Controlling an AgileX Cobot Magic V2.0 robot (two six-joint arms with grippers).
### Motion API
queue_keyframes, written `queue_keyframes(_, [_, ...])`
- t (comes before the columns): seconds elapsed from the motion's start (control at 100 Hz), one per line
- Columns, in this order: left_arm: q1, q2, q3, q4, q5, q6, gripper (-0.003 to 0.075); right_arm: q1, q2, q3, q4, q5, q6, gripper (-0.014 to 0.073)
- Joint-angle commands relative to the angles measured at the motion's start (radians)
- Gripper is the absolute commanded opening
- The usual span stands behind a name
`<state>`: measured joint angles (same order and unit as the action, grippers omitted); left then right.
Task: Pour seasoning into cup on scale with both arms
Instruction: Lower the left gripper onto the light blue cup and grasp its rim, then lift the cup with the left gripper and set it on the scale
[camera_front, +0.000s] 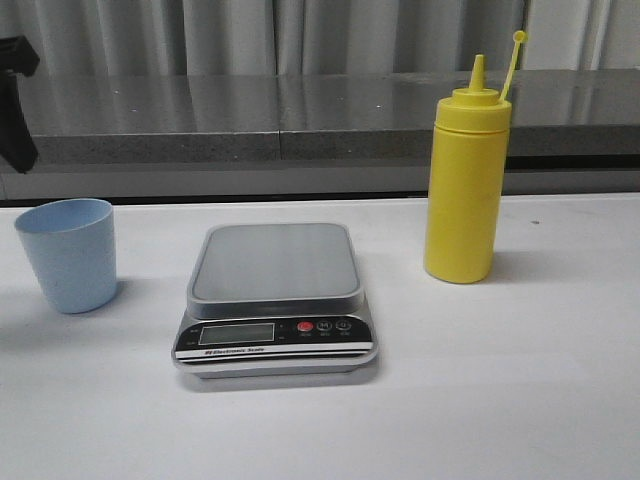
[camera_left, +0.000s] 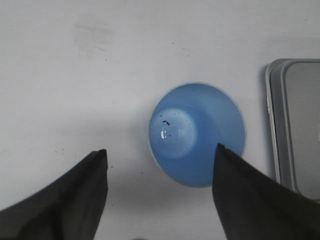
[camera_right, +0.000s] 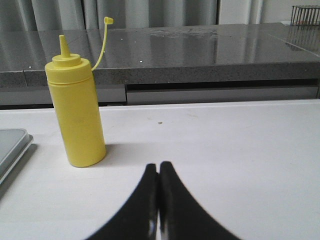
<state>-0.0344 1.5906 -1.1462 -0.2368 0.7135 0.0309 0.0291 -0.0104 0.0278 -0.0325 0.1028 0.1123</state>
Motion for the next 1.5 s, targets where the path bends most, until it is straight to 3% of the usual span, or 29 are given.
queue_keyframes(0.0, [-0.009, -0.001, -0.042, -0.02, -0.024, -0.01, 0.044, 0.0, -0.023, -0.015, -0.003, -0.074, -0.007, -0.0068])
queue_keyframes(0.61, [-0.009, 0.125, -0.046, -0.02, -0.089, -0.01, 0.0428, 0.0, -0.023, -0.015, -0.003, -0.074, -0.007, -0.0068])
queue_keyframes(0.94, [-0.009, 0.125, -0.046, -0.02, -0.095, -0.01, 0.0109, 0.0, -0.023, -0.015, -0.003, -0.074, -0.007, -0.0068])
queue_keyframes(1.13, [-0.009, 0.125, -0.046, -0.02, -0.095, -0.01, -0.0021, 0.0, -0.023, -0.015, -0.003, -0.074, -0.007, -0.0068])
queue_keyframes(1.49, [-0.009, 0.121, -0.101, -0.02, -0.047, -0.01, -0.002, 0.0, -0.023, -0.015, -0.003, -0.074, -0.007, -0.0068])
